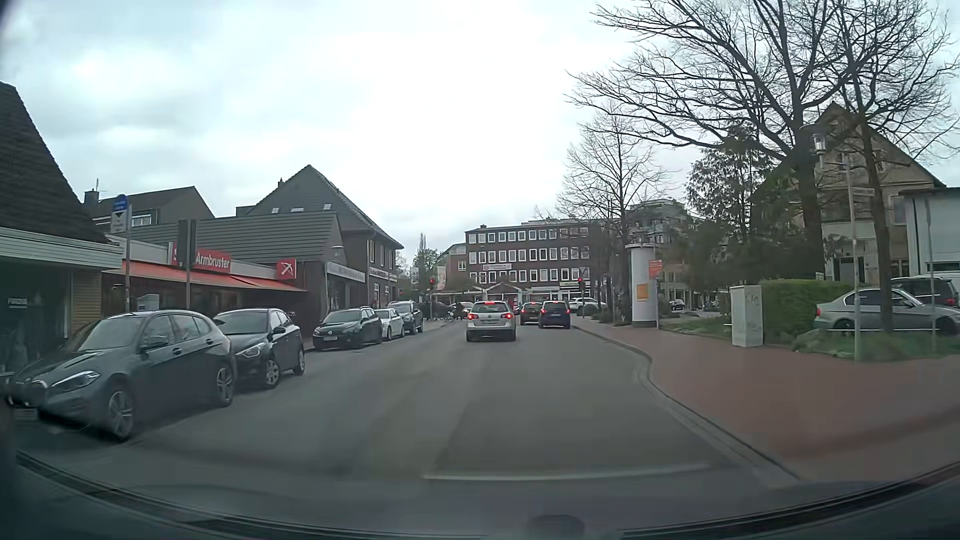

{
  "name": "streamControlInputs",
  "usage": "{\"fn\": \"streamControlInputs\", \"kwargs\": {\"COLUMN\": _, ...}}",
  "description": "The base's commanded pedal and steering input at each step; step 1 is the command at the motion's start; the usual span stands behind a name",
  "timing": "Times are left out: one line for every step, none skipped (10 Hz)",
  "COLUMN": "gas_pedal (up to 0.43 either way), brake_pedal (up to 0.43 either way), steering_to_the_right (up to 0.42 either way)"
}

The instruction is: Follow the waypoints while adhering to traffic rules and regulations

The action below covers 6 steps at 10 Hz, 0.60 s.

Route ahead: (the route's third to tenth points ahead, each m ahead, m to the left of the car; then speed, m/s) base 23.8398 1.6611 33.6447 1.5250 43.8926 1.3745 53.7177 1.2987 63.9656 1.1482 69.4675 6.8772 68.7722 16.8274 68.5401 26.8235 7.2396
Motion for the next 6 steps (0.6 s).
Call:
{"fn": "streamControlInputs", "kwargs": {"gas_pedal": 0.087, "brake_pedal": 0.000, "steering_to_the_right": -0.012}}
{"fn": "streamControlInputs", "kwargs": {"gas_pedal": 0.087, "brake_pedal": 0.000, "steering_to_the_right": -0.011}}
{"fn": "streamControlInputs", "kwargs": {"gas_pedal": 0.087, "brake_pedal": 0.000, "steering_to_the_right": -0.011}}
{"fn": "streamControlInputs", "kwargs": {"gas_pedal": 0.087, "brake_pedal": 0.000, "steering_to_the_right": -0.010}}
{"fn": "streamControlInputs", "kwargs": {"gas_pedal": 0.087, "brake_pedal": 0.000, "steering_to_the_right": -0.007}}
{"fn": "streamControlInputs", "kwargs": {"gas_pedal": 0.087, "brake_pedal": 0.000, "steering_to_the_right": -0.006}}
